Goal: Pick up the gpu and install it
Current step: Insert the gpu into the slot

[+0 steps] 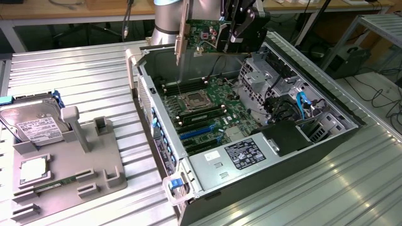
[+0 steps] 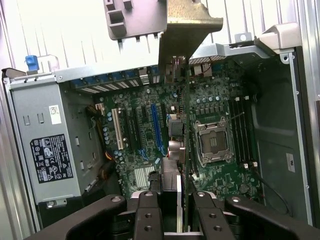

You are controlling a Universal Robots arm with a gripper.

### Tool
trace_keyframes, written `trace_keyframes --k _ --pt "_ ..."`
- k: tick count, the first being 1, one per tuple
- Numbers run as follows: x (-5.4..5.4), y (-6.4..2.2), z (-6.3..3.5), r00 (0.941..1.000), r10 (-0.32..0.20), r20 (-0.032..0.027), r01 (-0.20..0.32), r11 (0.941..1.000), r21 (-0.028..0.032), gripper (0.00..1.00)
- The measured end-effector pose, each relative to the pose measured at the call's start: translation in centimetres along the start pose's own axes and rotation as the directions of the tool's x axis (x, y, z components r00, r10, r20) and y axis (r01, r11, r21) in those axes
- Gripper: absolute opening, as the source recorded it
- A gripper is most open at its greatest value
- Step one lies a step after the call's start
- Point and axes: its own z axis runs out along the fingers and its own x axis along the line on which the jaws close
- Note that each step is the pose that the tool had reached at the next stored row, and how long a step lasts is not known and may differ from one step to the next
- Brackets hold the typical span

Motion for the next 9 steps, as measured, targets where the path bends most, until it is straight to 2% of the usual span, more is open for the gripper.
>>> trace_keyframes --k 9 --pt "0.01 -0.01 0.51 1.0 -0.002 -0.0002 0.002 1.0 -0.0001 0.28"
